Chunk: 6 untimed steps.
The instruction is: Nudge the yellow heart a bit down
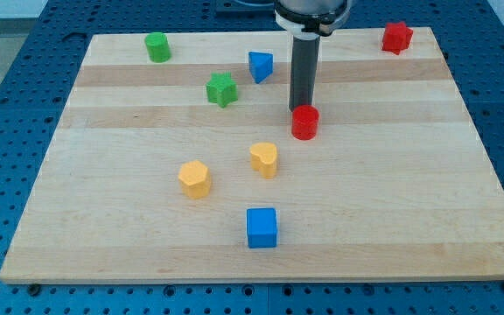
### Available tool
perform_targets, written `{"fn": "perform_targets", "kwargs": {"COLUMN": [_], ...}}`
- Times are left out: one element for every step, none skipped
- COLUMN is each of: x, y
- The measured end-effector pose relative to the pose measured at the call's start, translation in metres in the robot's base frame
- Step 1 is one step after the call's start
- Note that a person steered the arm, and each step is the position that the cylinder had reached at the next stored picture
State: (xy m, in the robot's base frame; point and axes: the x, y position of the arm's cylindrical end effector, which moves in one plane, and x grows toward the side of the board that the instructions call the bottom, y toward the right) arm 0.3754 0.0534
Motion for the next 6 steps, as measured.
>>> {"fn": "perform_targets", "kwargs": {"x": [0.0,0.012,0.024,0.022,0.026,0.045], "y": [0.0,0.0,-0.007,-0.021,-0.029,-0.041]}}
